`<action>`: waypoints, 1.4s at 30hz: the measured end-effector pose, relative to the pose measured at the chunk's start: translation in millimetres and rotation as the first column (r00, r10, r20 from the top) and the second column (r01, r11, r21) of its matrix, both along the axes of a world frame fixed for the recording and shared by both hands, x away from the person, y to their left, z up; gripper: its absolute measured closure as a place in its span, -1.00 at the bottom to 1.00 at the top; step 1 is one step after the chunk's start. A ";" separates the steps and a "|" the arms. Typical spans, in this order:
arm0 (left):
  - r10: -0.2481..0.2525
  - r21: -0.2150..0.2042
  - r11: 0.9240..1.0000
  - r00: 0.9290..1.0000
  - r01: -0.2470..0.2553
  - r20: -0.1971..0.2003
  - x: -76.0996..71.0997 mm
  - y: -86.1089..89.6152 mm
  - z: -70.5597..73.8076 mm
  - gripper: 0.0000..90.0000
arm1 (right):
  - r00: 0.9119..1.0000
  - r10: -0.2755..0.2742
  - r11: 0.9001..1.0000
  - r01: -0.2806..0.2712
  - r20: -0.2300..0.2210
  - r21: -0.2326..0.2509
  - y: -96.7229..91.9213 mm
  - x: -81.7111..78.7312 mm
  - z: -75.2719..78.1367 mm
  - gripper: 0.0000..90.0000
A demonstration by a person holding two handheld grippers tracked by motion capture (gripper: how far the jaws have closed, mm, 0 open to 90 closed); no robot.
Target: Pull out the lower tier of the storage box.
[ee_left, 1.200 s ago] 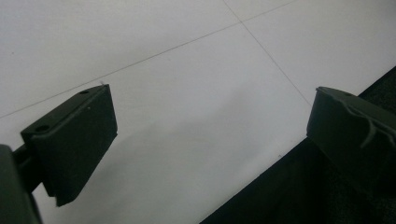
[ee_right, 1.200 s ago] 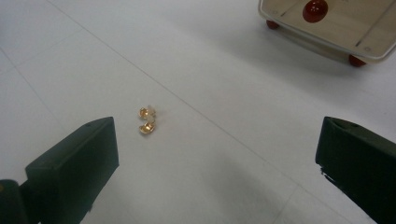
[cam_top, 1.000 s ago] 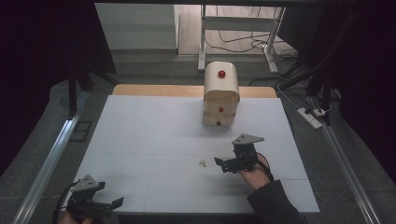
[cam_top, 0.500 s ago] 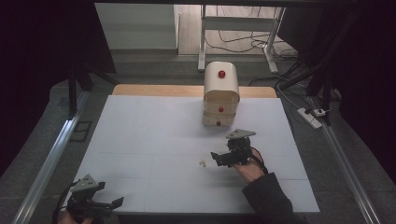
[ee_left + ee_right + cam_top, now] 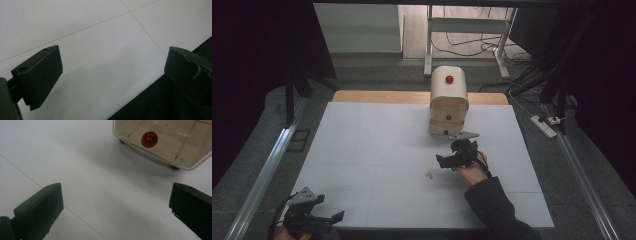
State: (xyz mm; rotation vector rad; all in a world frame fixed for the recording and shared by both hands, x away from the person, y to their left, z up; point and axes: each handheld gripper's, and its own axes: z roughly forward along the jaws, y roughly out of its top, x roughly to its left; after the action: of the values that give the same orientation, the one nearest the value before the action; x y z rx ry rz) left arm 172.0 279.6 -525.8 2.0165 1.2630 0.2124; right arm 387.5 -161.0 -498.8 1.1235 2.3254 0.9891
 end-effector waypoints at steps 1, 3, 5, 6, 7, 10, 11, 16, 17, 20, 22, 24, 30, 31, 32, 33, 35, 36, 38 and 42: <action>0.000 0.000 1.000 1.000 0.000 0.000 0.0 0.0 0.0 -0.96 | 1.000 0.000 1.000 0.000 0.000 0.000 0.0 0.0 0.0 -1.00; 0.000 0.000 1.000 1.000 0.000 -0.001 0.1 0.0 0.0 -0.96 | 1.000 -0.008 1.000 0.008 0.003 -0.009 2.5 3.3 -1.1 -1.00; 0.000 -0.001 1.000 1.000 0.000 -0.001 0.1 0.0 0.0 -0.96 | 1.000 -0.016 1.000 0.016 0.005 -0.011 4.9 6.7 -2.4 -1.00; 0.000 -0.001 1.000 1.000 0.000 -0.001 0.1 0.1 -0.1 -0.96 | 1.000 -0.019 1.000 0.019 0.006 -0.016 5.9 8.5 -3.0 -1.00; 0.000 -0.001 1.000 1.000 0.000 -0.001 0.1 0.1 -0.1 -0.96 | 1.000 -0.025 1.000 0.025 0.009 -0.014 7.0 10.3 -4.1 -1.00; 0.000 -0.002 1.000 1.000 0.000 -0.002 0.1 0.1 -0.1 -0.96 | 0.999 -0.044 0.999 0.045 0.013 -0.025 9.2 15.3 -6.5 -1.00; 0.000 -0.001 1.000 1.000 0.000 -0.002 0.2 0.1 -0.1 -0.96 | 0.998 -0.052 0.998 0.053 0.019 -0.028 9.8 16.9 -7.3 -1.00; -0.001 -0.003 1.000 1.000 0.001 -0.003 0.3 0.2 -0.2 -0.96 | 0.995 -0.084 0.996 0.087 0.060 -0.036 13.3 22.7 -8.7 -0.90; -0.001 -0.003 1.000 1.000 0.001 -0.003 0.3 0.1 -0.2 -0.96 | 0.995 -0.084 0.996 0.087 0.060 -0.036 13.3 22.7 -8.7 -0.90; -0.001 -0.003 1.000 1.000 0.001 -0.003 0.3 0.2 -0.2 -0.96 | 0.993 -0.091 0.996 0.093 0.078 -0.017 14.2 24.6 -6.5 -0.72; -0.001 -0.003 1.000 1.000 0.001 -0.004 0.4 0.2 -0.2 -0.96 | 0.991 -0.097 0.995 0.098 0.095 -0.010 14.5 26.2 -5.7 -0.59; -0.001 -0.003 1.000 1.000 0.001 -0.004 0.4 0.2 -0.2 -0.96 | 0.989 -0.102 0.994 0.105 0.107 -0.015 14.5 28.1 -5.7 -0.43; -0.002 -0.004 1.000 1.000 0.002 -0.005 0.5 0.3 -0.3 -0.96 | 0.984 -0.114 0.993 0.118 0.134 -0.019 13.5 32.3 -7.3 -0.07; -0.002 -0.004 1.000 1.000 0.002 -0.005 0.6 0.3 -0.3 -0.96 | 0.983 -0.120 0.992 0.123 0.143 -0.018 13.6 32.4 -7.5 0.00; -0.002 -0.003 1.000 1.000 0.002 -0.006 0.6 0.2 -0.3 -0.96 | 0.981 -0.124 0.992 0.128 0.151 -0.016 13.8 32.6 -7.8 0.06; -0.002 -0.003 1.000 1.000 0.002 -0.006 0.6 0.2 -0.3 -0.96 | 0.979 -0.129 0.991 0.133 0.157 -0.016 14.0 32.8 -7.8 0.13; -0.003 -0.004 1.000 1.000 0.003 -0.005 0.5 0.2 -0.3 -0.95 | 0.978 -0.128 0.991 0.132 0.163 -0.014 14.3 33.3 -7.6 0.21; -0.003 -0.004 1.000 1.000 0.003 -0.005 0.4 0.2 -0.3 -0.95 | 0.977 -0.130 0.991 0.133 0.168 -0.012 14.8 33.4 -7.4 0.26; -0.003 -0.004 1.000 1.000 0.003 -0.005 0.5 0.3 -0.3 -0.95 | 0.975 -0.137 0.990 0.141 0.176 -0.010 15.8 33.5 -6.5 0.34; -0.003 -0.004 1.000 1.000 0.003 -0.005 0.5 0.3 -0.3 -0.95 | 0.972 -0.151 0.988 0.153 0.178 0.002 17.3 35.2 -5.2 0.46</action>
State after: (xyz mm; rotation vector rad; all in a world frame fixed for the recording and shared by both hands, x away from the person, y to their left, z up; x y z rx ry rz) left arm 172.6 279.9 -526.2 2.0163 1.2628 0.2029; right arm 422.7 -143.7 -504.0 1.1401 2.0695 0.9750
